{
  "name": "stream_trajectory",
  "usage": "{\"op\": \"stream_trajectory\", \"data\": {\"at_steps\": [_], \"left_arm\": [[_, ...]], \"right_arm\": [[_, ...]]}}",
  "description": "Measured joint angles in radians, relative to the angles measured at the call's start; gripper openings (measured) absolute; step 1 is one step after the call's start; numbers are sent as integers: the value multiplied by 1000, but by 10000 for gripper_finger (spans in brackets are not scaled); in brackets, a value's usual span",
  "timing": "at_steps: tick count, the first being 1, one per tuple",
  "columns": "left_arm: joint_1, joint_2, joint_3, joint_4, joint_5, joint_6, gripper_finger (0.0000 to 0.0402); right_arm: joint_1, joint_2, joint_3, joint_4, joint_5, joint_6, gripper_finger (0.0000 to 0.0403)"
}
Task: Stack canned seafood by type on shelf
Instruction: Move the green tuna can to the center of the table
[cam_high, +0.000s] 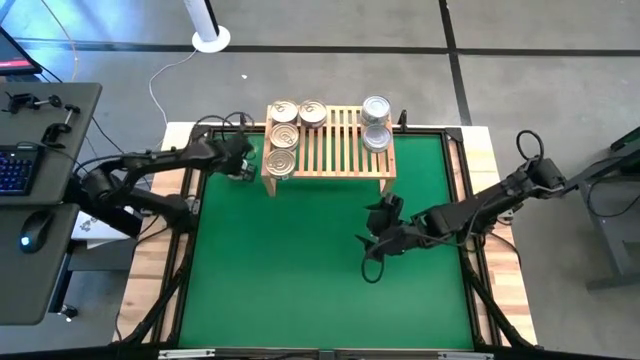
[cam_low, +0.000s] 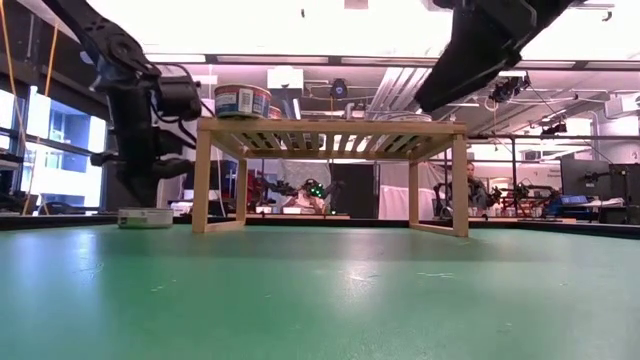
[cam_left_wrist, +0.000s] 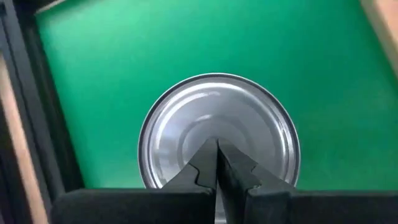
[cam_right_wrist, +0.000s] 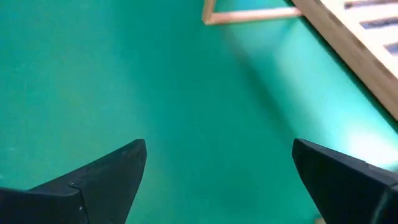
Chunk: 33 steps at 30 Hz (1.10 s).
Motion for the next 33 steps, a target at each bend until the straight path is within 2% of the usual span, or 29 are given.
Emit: {"op": "stream_trajectory", "data": {"at_steps": [6,13,20,23,27,33], "left_arm": [[-228,-66,-45,-56,-2,-192,0],[-557,-125,-56,-82,68,-460,0],[-879,-121,-59,-29,44,-730,0],[-1009,-120,-61,42,1,-831,0],[-1151,-77,-64,220,-85,-908,0],[-1235,137,-61,628,-235,-908,0]], "right_arm": [[68,-1,0,-118,61,164,399],[188,-1,0,-180,78,330,399],[318,3,0,-172,212,479,399],[354,31,0,-146,236,498,399],[368,108,0,-57,231,471,399],[368,277,0,164,198,389,399]]}}
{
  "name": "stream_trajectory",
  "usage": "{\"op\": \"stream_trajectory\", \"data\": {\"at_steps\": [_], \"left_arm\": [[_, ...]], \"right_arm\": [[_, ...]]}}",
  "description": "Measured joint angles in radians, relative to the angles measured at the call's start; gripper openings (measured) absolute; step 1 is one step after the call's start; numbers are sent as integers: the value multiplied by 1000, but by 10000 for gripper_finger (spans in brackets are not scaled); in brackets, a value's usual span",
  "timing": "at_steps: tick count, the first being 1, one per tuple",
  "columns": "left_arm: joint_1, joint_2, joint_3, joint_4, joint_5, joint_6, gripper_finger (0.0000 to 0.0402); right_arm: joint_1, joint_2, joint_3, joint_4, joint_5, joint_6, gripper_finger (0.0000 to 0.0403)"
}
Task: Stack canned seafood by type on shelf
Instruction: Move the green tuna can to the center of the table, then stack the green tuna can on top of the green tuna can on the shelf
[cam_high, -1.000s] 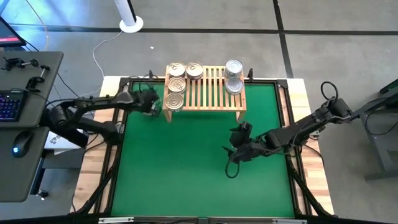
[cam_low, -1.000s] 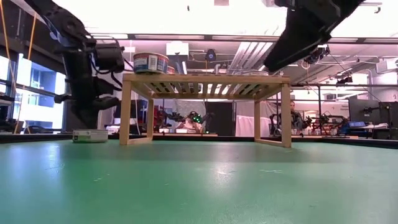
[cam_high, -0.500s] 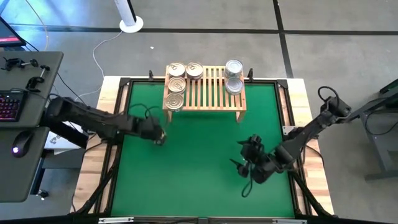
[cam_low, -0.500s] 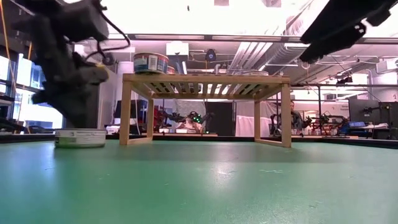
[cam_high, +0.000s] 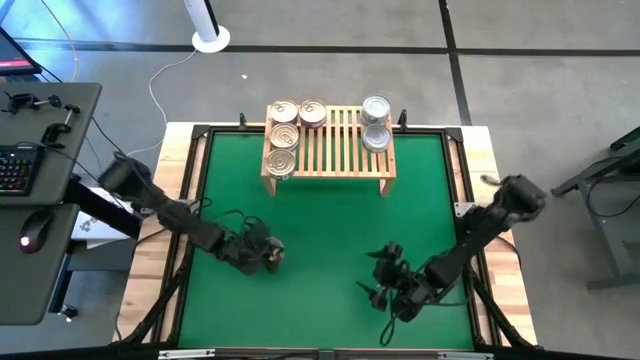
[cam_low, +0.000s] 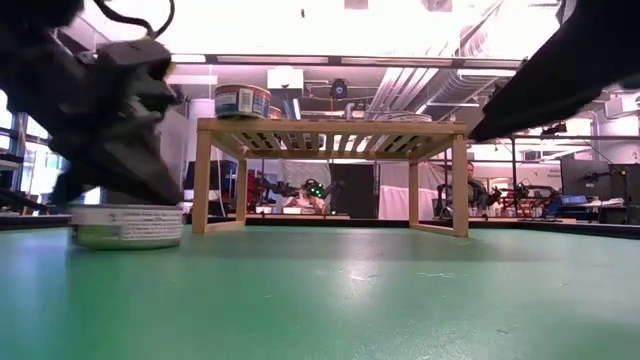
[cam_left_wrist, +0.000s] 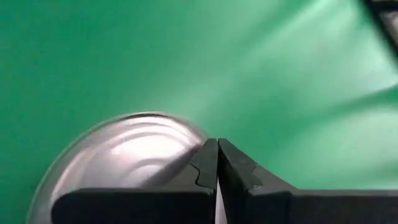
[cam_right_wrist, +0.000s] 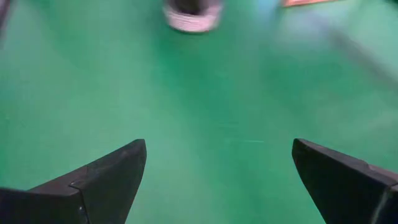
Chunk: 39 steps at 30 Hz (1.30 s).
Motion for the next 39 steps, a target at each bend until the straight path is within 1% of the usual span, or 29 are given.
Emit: {"op": "stream_trajectory", "data": {"at_steps": [3,6,8,10,12,15,18,20,22,23,25,27,28,30,32,36,39], "left_arm": [[16,150,6,284,-34,74,0],[42,278,43,543,-31,236,0],[59,324,94,670,6,359,0],[68,330,146,703,58,474,0],[71,327,202,689,110,566,0],[55,288,262,616,148,664,0],[22,217,291,416,135,678,0],[-4,174,295,247,96,629,0],[-39,126,292,55,12,550,0],[-56,109,295,-31,-33,496,0],[-95,81,295,-230,-110,361,0],[-122,78,292,-373,-139,230,0],[-131,79,284,-405,-138,171,0],[-142,86,243,-410,-141,86,0],[-141,106,191,-330,-140,53,0],[-115,144,95,-101,-136,81,0],[-85,186,59,47,-135,133,0]], "right_arm": [[-9,90,0,189,-55,-69,399],[-25,173,0,396,-121,-145,399],[-35,218,0,500,-142,-185,399],[-49,255,0,586,-151,-209,399],[-65,283,0,643,-155,-226,399],[-101,313,0,695,-158,-253,399],[-149,344,0,731,-155,-269,399],[-183,364,0,735,-143,-274,399],[-222,380,0,713,-147,-263,399],[-244,385,0,693,-165,-254,399],[-288,392,0,689,-234,-268,399],[-319,390,0,708,-304,-320,399],[-331,391,0,722,-325,-361,399],[-348,392,0,754,-338,-441,399],[-369,392,0,783,-349,-508,399],[-418,420,0,872,-438,-588,399],[-453,459,0,987,-517,-594,399]]}}
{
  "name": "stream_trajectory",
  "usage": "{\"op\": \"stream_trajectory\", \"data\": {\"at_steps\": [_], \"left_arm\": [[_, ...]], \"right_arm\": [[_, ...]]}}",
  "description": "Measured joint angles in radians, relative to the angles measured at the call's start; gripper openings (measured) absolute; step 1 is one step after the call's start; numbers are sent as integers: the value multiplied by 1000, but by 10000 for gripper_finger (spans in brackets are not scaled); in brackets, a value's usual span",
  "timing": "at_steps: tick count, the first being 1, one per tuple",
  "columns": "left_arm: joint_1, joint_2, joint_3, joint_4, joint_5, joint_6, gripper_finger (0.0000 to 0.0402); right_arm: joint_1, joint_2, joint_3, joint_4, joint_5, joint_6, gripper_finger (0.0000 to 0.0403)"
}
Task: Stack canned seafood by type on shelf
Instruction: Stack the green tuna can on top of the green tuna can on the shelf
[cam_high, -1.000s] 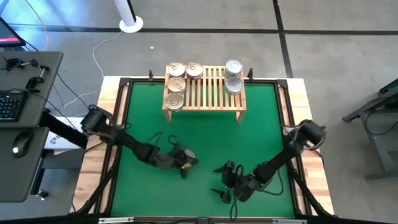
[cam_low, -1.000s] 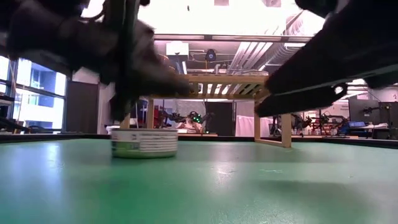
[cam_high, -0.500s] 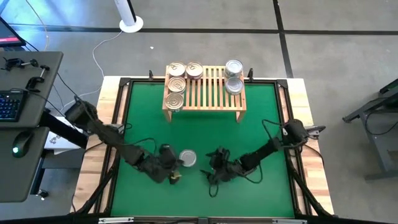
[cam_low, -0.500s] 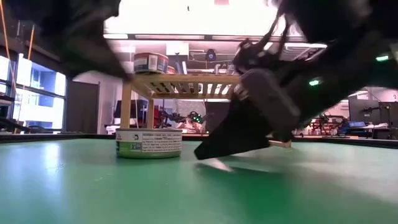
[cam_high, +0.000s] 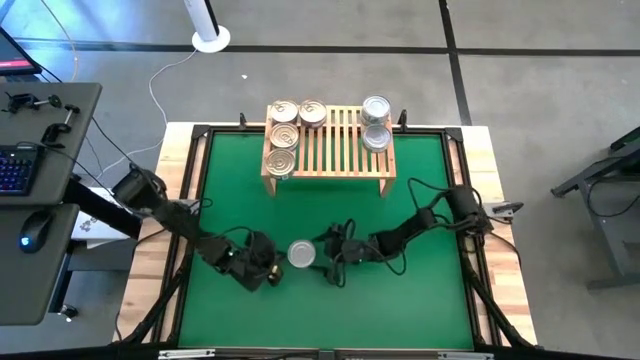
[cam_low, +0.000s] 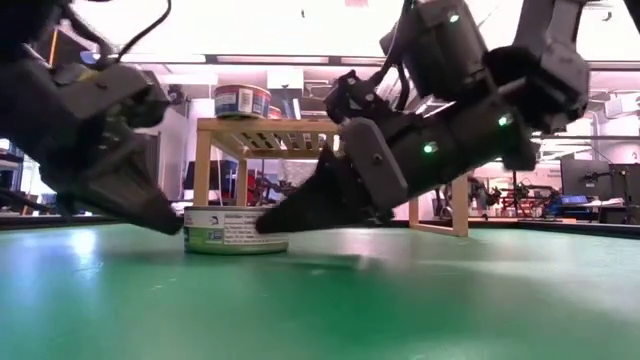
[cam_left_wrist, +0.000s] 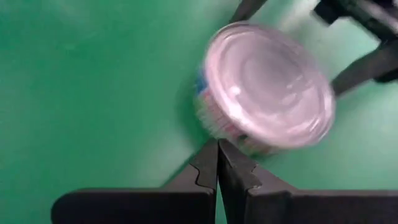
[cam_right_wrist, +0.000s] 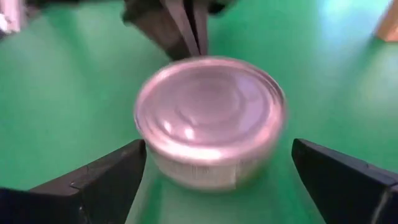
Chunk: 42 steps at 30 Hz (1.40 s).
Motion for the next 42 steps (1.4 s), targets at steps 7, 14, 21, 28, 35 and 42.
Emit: {"op": "stream_trajectory", "data": {"at_steps": [7,14,21,28,35,42], "left_arm": [[86,88,-11,208,85,173,0],[120,97,-11,213,119,240,0],[144,98,-11,231,133,278,0],[155,101,0,229,132,324,0],[145,67,9,168,115,289,0],[98,-38,14,-48,61,209,1]], "right_arm": [[-42,84,1,190,-114,-59,399],[-48,105,11,199,-107,-71,400],[-52,107,29,183,-126,-70,400],[-64,108,30,180,-147,-46,400],[-47,95,-5,234,-73,19,400],[-6,36,-92,242,-26,118,399]]}}
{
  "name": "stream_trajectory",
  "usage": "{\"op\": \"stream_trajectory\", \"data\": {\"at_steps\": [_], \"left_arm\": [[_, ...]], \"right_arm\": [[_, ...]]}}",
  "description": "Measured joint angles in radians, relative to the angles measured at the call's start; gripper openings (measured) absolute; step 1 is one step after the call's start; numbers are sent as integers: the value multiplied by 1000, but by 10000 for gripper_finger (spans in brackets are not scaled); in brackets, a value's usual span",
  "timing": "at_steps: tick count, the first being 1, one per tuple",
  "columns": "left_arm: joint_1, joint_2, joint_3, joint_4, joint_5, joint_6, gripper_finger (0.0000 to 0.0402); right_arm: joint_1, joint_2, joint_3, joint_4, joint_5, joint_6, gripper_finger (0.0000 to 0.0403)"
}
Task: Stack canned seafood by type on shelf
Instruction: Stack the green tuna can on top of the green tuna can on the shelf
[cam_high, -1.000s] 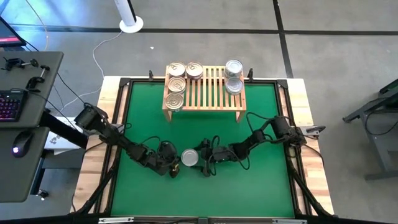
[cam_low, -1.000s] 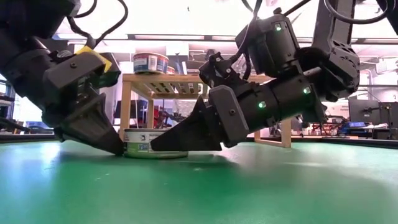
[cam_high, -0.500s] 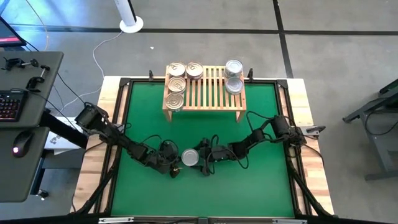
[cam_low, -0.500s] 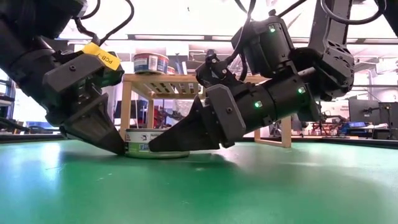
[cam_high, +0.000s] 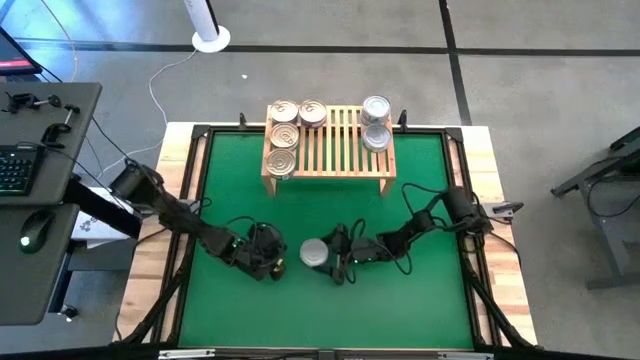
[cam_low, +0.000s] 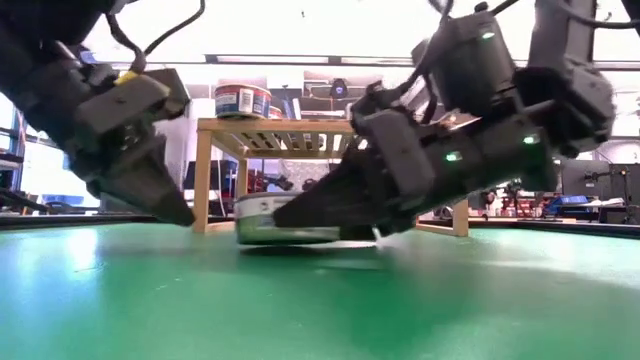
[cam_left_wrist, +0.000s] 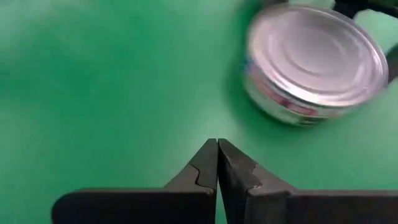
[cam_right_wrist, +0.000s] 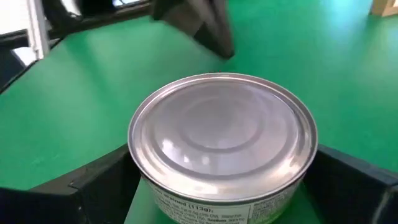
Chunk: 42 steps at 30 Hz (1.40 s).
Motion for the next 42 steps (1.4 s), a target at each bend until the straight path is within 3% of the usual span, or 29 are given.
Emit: {"op": "stream_trajectory", "data": {"at_steps": [3,10,15,19,24,28,32,36,42], "left_arm": [[-8,-30,0,-33,-37,-1,0],[-11,-35,-2,-40,-55,0,0],[-11,-35,-4,-21,-58,11,0],[-7,-36,-4,110,-56,124,0],[66,-37,-4,317,46,309,0],[158,-37,23,343,135,415,0],[241,-37,95,343,238,550,0],[314,-37,212,323,333,699,0],[455,-37,509,37,454,861,0]], "right_arm": [[23,-33,-35,-9,25,6,399],[102,-209,-157,-23,194,1,399],[166,-450,-248,-64,303,-34,399],[170,-691,-246,-264,356,-138,399],[20,-975,-155,-756,359,-188,399],[-166,-1118,-79,-1025,296,-237,399],[-374,-1169,-46,-1103,166,-251,399],[-557,-1142,-44,-1102,31,-247,399],[-688,-1095,-44,-1097,-3,-245,399]]}}
